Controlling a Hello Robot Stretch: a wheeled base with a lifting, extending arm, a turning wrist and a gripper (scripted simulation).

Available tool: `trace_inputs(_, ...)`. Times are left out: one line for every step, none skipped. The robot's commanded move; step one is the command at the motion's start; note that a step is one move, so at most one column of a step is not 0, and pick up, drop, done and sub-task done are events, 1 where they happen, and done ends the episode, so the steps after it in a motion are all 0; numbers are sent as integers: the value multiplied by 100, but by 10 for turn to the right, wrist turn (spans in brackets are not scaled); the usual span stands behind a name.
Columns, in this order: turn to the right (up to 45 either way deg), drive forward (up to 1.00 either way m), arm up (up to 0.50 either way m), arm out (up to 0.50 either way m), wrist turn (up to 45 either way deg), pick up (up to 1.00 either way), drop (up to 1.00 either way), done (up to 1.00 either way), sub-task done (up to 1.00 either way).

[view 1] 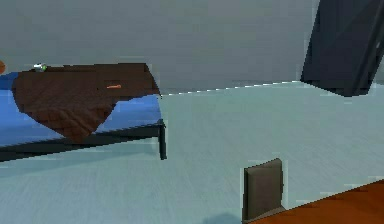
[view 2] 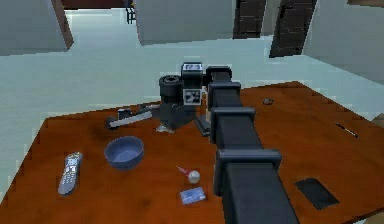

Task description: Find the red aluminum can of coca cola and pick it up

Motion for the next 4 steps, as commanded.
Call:
trace_inputs(0, 0, 0, 0, 450, 0, 0, 0, 0)
trace_inputs(0, 0, 0, 0, 90, 0, 0, 0, 0)
trace_inputs(0, 0, -30, 0, 0, 0, 0, 0, 0)
trace_inputs(0, 0, 0, 0, 0, 100, 0, 0, 0)
